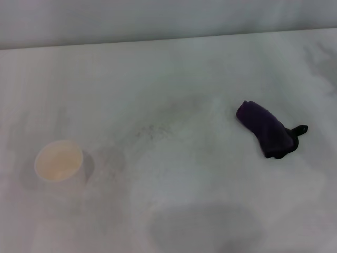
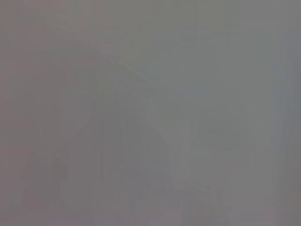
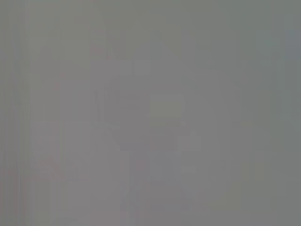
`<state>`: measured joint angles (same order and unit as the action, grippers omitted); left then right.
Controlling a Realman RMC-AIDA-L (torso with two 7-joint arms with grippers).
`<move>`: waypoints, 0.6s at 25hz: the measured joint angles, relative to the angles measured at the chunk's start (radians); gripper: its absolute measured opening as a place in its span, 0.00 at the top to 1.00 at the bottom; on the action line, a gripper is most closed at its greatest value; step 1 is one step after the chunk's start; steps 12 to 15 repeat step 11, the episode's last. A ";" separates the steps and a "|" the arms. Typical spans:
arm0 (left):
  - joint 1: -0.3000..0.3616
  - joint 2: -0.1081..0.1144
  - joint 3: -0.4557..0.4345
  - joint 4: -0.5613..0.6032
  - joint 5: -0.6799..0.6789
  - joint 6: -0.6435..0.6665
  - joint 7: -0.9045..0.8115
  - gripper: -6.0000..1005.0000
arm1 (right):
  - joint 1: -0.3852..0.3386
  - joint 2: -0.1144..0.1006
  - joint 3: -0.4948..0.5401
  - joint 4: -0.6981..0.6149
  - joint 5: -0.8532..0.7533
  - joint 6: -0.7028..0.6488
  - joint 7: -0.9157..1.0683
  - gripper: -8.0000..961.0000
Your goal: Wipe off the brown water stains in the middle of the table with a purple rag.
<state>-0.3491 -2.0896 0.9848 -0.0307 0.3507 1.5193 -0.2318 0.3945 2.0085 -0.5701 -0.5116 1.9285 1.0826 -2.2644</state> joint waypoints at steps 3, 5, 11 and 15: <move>0.000 0.000 0.000 0.001 0.000 0.012 -0.004 0.12 | -0.012 0.001 0.000 0.139 0.137 0.129 -0.154 0.58; 0.005 0.002 0.001 0.003 0.001 0.018 -0.007 0.12 | -0.016 0.001 0.000 0.209 0.197 0.181 -0.222 0.58; 0.020 0.005 0.005 0.006 0.007 0.023 -0.002 0.12 | -0.032 0.003 0.004 0.311 0.236 0.242 -0.329 0.58; 0.020 0.005 0.005 0.006 0.007 0.023 -0.002 0.12 | -0.032 0.003 0.004 0.311 0.236 0.242 -0.329 0.58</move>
